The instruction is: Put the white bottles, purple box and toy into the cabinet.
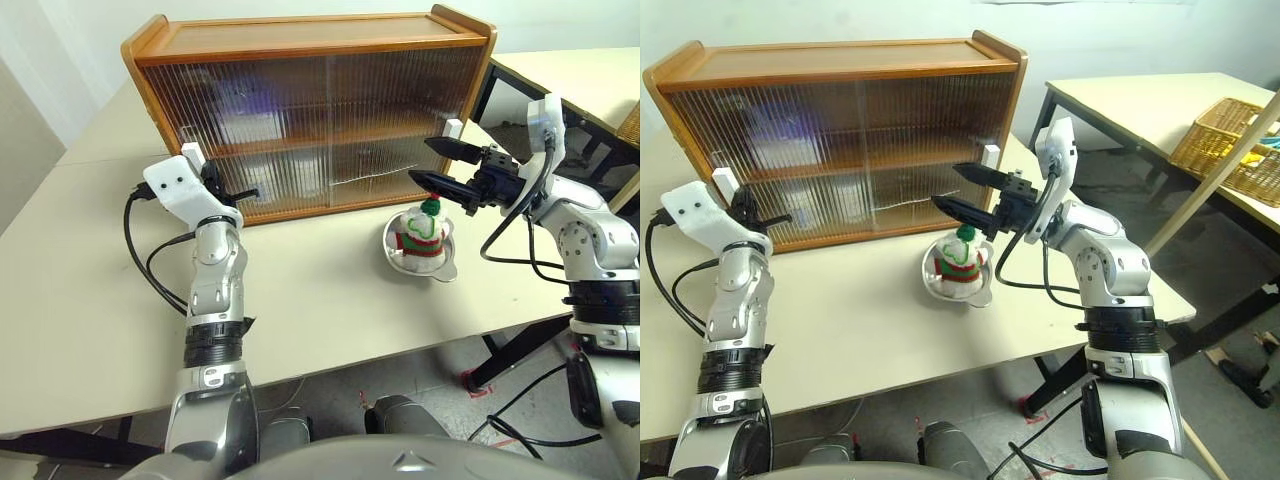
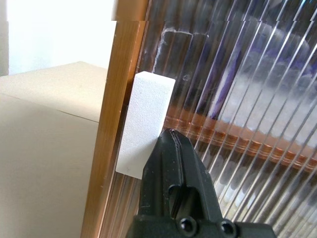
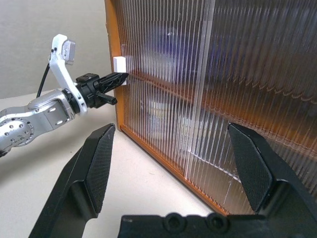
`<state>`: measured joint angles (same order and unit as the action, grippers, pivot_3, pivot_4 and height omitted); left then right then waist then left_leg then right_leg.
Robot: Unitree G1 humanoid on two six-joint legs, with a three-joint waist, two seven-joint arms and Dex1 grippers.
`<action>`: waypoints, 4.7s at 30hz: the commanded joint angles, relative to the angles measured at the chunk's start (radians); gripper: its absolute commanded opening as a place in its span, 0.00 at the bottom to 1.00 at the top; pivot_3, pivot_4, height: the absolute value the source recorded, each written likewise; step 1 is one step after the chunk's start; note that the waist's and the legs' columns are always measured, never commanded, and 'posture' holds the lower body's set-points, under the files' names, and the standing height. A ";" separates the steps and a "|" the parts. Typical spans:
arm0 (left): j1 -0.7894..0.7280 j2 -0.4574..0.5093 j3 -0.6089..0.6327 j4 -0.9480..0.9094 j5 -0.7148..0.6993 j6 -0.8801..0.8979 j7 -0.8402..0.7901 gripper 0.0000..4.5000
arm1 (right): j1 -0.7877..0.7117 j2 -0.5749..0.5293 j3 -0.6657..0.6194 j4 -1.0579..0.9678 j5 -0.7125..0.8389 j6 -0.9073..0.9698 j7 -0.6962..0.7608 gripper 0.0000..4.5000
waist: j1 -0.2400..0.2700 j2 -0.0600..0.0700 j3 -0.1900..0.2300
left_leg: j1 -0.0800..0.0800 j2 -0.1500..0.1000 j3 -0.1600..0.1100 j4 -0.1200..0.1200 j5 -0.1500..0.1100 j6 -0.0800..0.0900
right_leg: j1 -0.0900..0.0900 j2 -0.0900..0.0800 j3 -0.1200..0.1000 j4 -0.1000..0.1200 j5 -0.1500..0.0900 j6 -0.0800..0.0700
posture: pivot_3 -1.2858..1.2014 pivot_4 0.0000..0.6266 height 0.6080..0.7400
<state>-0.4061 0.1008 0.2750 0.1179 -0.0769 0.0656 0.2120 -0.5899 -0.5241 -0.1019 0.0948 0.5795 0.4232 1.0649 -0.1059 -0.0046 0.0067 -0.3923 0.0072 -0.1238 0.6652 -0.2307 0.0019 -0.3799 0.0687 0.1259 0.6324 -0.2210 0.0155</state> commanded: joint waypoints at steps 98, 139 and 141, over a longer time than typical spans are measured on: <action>0.187 0.455 -0.023 -0.196 -0.599 0.270 -1.150 1.00 | -0.408 0.246 -0.039 0.878 -0.374 -0.475 -0.301 0.01 | 0.029 0.006 -0.001 | -0.005 0.035 -0.008 -0.015 -0.007 -0.011 | -0.018 0.005 0.000 0.001 0.009 -0.036 | 0.49 0.00 1.00; 0.175 0.444 -0.028 -0.195 -0.590 0.263 -1.140 1.00 | -0.457 0.488 0.057 0.741 -0.366 -0.242 -0.360 0.01 | 0.025 0.006 -0.001 | -0.005 0.037 -0.009 -0.021 -0.006 -0.010 | -0.026 0.010 0.000 0.006 0.010 -0.043 | 0.49 0.00 1.00; 0.176 0.443 -0.028 -0.195 -0.590 0.262 -1.140 1.00 | -0.460 0.488 0.057 0.746 -0.367 -0.246 -0.359 0.01 | 0.025 0.006 -0.001 | -0.005 0.037 -0.009 -0.021 -0.006 -0.010 | -0.026 0.010 0.000 0.006 0.010 -0.043 | 0.49 0.00 1.00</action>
<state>-0.2286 0.5475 0.2558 -0.0673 -0.6723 0.3311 -0.9277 -1.0267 -0.0496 -0.0602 0.8322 0.2205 0.1914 0.6976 -0.0810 0.0013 0.0054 -0.3973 0.0450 -0.1324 0.6446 -0.2365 -0.0076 -0.4064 0.0793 0.1257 0.6394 -0.2106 -0.0283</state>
